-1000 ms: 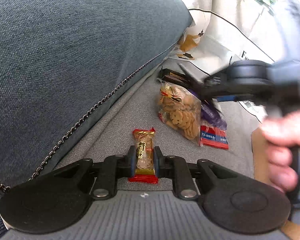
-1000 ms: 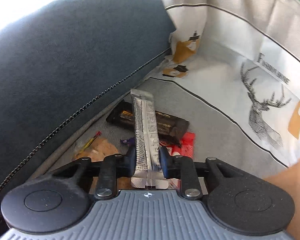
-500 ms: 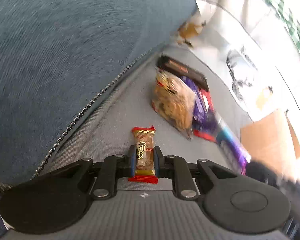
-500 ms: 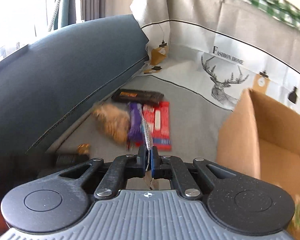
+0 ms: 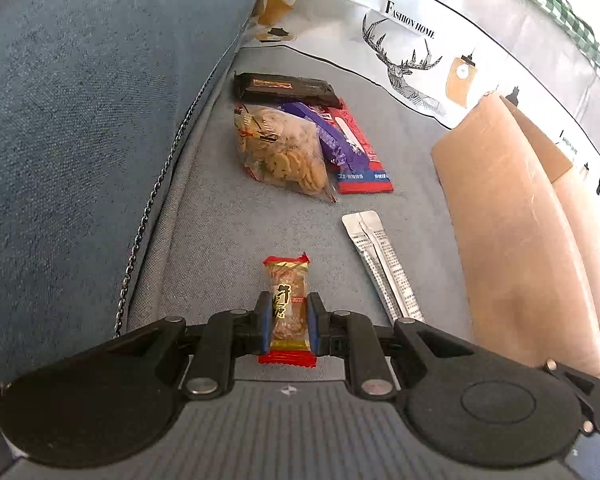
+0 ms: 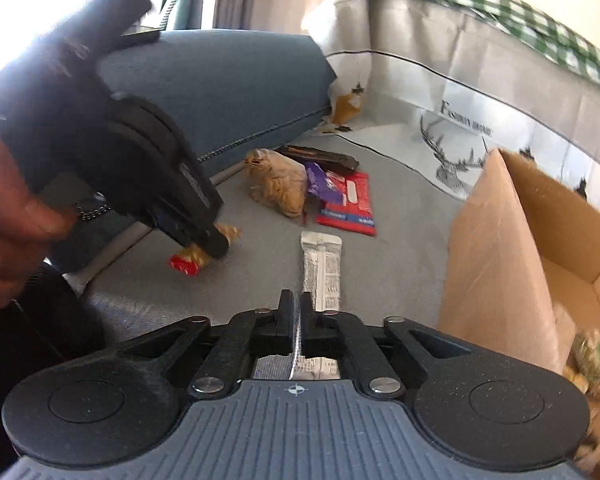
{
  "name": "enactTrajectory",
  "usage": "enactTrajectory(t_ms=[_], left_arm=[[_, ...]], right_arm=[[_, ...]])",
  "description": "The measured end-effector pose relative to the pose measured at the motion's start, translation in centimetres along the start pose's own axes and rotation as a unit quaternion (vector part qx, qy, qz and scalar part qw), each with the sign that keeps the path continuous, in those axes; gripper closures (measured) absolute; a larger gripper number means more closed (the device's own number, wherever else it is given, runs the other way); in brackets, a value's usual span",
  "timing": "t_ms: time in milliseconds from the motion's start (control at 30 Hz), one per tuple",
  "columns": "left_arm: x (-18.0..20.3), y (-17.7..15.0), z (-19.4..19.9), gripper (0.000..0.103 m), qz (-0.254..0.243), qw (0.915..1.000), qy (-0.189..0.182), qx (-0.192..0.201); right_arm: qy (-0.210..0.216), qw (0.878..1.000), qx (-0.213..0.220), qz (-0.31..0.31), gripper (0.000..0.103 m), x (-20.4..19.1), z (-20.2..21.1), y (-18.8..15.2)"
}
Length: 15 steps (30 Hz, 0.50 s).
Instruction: Organize snacks
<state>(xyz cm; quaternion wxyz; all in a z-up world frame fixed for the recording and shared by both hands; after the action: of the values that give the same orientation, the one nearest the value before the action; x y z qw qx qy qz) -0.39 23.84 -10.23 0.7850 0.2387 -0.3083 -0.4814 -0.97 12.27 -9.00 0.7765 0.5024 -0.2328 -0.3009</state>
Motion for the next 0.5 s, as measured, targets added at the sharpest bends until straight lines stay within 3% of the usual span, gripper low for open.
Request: enactTrajectory(t_ms=[67, 100, 133, 500], left_arm=[[0.3, -0.1, -0.2, 0.084, -0.006, 1.0000, -0.002, -0.003], [0.3, -0.1, -0.3, 0.084, -0.008, 1.0000, 0.000, -0.005], [0.2, -0.1, -0.6, 0.084, -0.008, 0.9999, 0.003, -0.008], [-0.7, -0.5, -2.3, 0.078, 0.017, 0.9990, 0.012, -0.038]], right_arm=[[0.002, 1.000, 0.001, -0.012, 0.067, 0.4, -0.4, -0.3], [-0.002, 1.000, 0.003, -0.015, 0.050, 0.5, -0.5, -0.4], [-0.006, 1.000, 0.006, -0.016, 0.041, 0.6, -0.8, -0.5], [-0.015, 0.996, -0.053, -0.073, 0.040, 2.2, -5.0, -3.3]])
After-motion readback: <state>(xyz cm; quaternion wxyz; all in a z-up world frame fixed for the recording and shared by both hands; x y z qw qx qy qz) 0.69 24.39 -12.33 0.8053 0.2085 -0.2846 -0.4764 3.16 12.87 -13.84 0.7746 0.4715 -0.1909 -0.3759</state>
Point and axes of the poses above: each gripper's, at about its wrist camera, not at the fingertips, and z roughly against the way its jaws point, x to its right, y to its top, the point moved 8 cm from there along -z, roughly the way its jaws point, and after that the axes turned 14 degrees about x, right-handed, at the moved point
